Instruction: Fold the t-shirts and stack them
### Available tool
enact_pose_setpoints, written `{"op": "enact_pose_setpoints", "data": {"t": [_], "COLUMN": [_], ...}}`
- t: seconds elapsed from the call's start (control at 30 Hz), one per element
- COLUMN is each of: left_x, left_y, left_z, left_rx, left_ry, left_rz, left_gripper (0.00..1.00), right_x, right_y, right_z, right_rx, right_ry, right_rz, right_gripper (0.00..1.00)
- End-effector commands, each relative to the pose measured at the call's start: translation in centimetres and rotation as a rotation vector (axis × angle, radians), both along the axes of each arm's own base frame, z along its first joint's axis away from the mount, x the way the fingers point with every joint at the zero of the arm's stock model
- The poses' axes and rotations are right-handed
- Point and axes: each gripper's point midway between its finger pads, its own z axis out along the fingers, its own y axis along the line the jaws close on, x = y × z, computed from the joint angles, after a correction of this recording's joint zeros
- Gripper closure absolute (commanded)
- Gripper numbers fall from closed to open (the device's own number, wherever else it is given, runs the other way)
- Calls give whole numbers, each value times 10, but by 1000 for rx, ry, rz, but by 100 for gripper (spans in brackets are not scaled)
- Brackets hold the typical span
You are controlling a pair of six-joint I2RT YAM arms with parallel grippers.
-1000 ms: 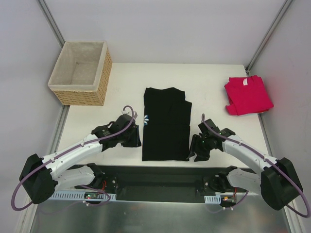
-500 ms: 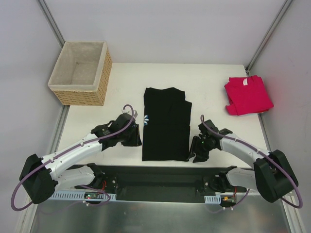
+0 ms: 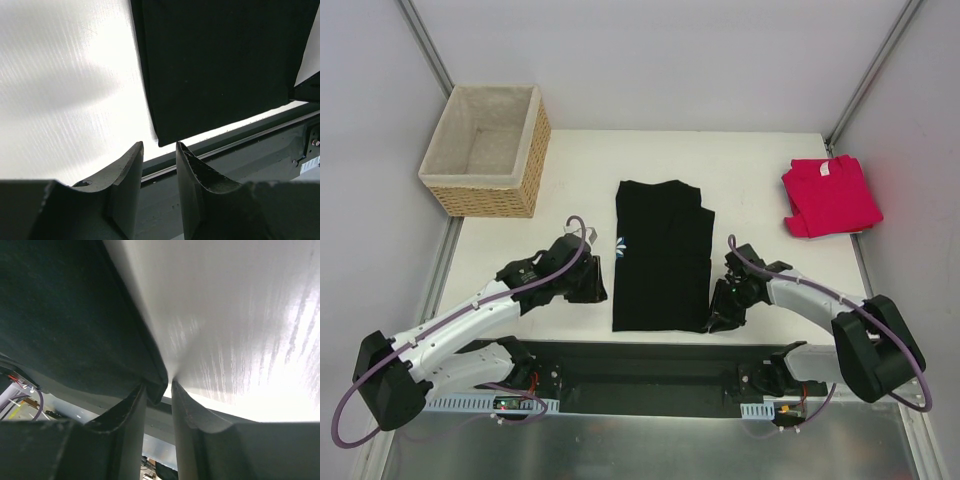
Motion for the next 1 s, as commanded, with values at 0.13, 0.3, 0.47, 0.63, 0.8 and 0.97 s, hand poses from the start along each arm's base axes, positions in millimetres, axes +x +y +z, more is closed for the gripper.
{"op": "enact_pose_setpoints", "data": {"t": [0.13,0.3,0.47,0.63,0.8,0.97], "left_x": [-5,-7,-17,-14,-18,-23], "left_y": [4,5,-1,-15,-23,-28], "left_z": [-8,-16,-43,-55,-66,-77], "left_rx": [13,28,55,21,-8,-27], "left_ry": [63,87,188,218,255,296], "left_rz": [22,22,-14,-37,-43,-54], "left_gripper": [69,69,69,70,69,69], "right_x": [18,20,20,20,20,18], "right_y": [7,8,8,6,2,0], "right_z": [1,1,1,4,7,7], "right_rx": [8,6,1,-13,-27,-31], "right_ry": [-42,-42,-42,-47,-58,-58], "right_rz": [-2,4,11,20,22,22], "right_gripper": [85,99,99,99,99,99]}}
